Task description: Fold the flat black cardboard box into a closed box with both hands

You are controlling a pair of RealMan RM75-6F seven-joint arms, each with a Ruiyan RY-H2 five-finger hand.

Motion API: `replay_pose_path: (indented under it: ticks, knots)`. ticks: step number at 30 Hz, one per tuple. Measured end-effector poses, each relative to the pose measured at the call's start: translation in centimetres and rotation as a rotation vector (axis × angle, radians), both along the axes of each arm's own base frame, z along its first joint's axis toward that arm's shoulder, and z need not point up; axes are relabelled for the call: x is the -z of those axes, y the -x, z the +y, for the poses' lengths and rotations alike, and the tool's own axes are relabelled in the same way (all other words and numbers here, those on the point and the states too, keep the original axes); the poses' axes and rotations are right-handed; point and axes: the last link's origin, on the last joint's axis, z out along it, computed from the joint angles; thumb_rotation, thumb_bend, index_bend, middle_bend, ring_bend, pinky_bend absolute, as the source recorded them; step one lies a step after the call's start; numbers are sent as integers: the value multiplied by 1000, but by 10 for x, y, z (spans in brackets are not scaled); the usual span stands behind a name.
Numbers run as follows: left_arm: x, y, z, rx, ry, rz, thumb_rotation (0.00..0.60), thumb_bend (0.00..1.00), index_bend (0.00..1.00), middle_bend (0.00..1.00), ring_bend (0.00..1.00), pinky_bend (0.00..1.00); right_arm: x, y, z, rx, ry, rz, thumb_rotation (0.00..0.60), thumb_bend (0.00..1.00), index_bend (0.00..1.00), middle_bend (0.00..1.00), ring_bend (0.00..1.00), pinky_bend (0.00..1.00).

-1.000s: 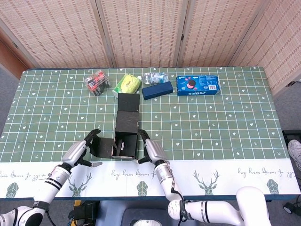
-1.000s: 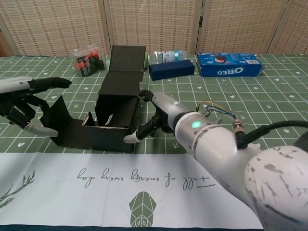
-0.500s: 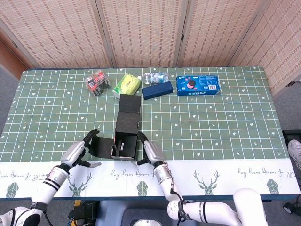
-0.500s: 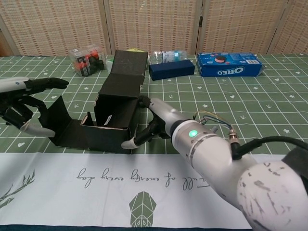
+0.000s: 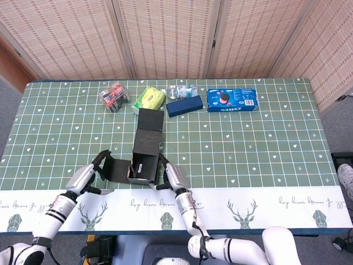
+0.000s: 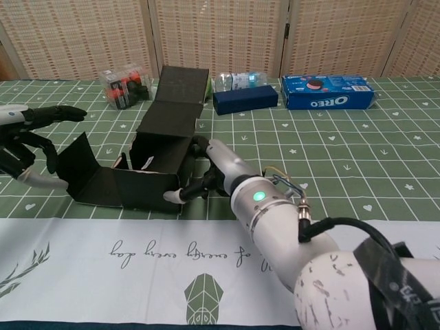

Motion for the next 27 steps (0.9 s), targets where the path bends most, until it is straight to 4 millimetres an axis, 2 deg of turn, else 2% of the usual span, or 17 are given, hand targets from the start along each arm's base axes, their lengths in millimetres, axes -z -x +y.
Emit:
replay_pose_path:
  ticks: [5, 8, 16, 17, 19, 22, 25, 27]
  knots:
    - [-11, 12, 6, 1, -90, 16, 600, 111, 0, 0, 524, 868, -10, 2, 1, 8, 5, -49, 600, 444, 178, 291, 740, 1000]
    - [-20, 21, 11, -4, -159, 25, 600, 111, 0, 0, 545, 868, -23, 2, 4, 11, 7, -100, 600, 447, 178, 299, 741, 1000]
    - [-30, 45, 21, -39, -284, 38, 600, 111, 0, 0, 613, 867, -77, 15, 12, 14, 45, -254, 600, 460, 178, 308, 742, 1000]
    - [-29, 47, 22, -43, -290, 35, 600, 111, 0, 0, 588, 867, -82, 17, 12, 16, 52, -271, 600, 461, 178, 311, 742, 1000]
    - [-24, 47, 23, -51, -295, 15, 600, 111, 0, 0, 597, 867, -91, 20, 15, 18, 60, -316, 600, 462, 178, 311, 741, 1000]
    - [-15, 41, 25, -38, -295, -17, 600, 110, 0, 0, 541, 867, -99, 21, 19, 12, 64, -374, 600, 465, 178, 315, 742, 1000]
    - [-6, 29, 27, -16, -298, -73, 600, 110, 0, 0, 528, 867, -100, 22, 24, 9, 56, -402, 600, 469, 179, 316, 742, 1000]
    - [-1, 21, 28, -10, -299, -124, 600, 111, 0, 0, 563, 867, -97, 22, 25, 9, 51, -407, 600, 470, 179, 316, 742, 1000]
